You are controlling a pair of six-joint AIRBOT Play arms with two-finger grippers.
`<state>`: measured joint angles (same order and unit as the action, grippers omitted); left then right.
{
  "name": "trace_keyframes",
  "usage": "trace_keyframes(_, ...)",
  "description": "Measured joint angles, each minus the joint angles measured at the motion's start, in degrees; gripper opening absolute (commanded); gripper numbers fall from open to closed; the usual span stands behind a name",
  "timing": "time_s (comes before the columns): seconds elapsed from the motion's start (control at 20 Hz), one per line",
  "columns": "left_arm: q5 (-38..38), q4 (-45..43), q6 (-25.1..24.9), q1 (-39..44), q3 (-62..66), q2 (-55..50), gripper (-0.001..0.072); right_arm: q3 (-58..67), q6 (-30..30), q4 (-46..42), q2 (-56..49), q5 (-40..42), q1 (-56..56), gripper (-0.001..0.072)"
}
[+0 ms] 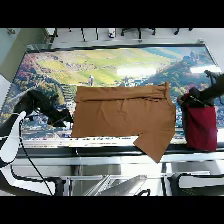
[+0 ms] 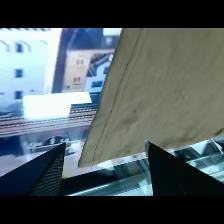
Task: Fold the shirts.
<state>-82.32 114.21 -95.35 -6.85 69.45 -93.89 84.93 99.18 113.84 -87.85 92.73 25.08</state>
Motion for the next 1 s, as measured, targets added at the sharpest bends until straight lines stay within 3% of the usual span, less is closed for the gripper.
trace_keyframes(0.35, 3.76, 8.15, -5.55, -0.61, -8.13, -1.16, 0.0539, -15.45, 2.36, 3.26, 8.04, 0.61, 9.07, 0.0375)
trace_keyframes(0.4, 3.85, 8.61, -5.95, -0.46, -8.41, -1.57, 0.0359, -18.29, 2.49, 3.45, 8.94, 0.37, 10.23, 0.0387)
trace_keyframes(0.45, 4.35, 8.59, -6.43, -0.26, -8.66, -1.9, 0.0046, -20.98, 2.67, 3.52, 9.6, -0.24, 11.17, 0.0456)
trace_keyframes(0.5, 4.76, 8.48, -6.99, -0.07, -8.74, -2.27, 0.0016, -23.89, 2.73, 3.52, 10.16, -0.9, 12.0, 0.0503)
trace_keyframes(1.0, 6.14, 8.61, -8.74, 0.37, -6.47, -2.71, 0.0015, -49.51, 5.33, 8.2, 10.58, -14.47, 12.7, 0.0498)
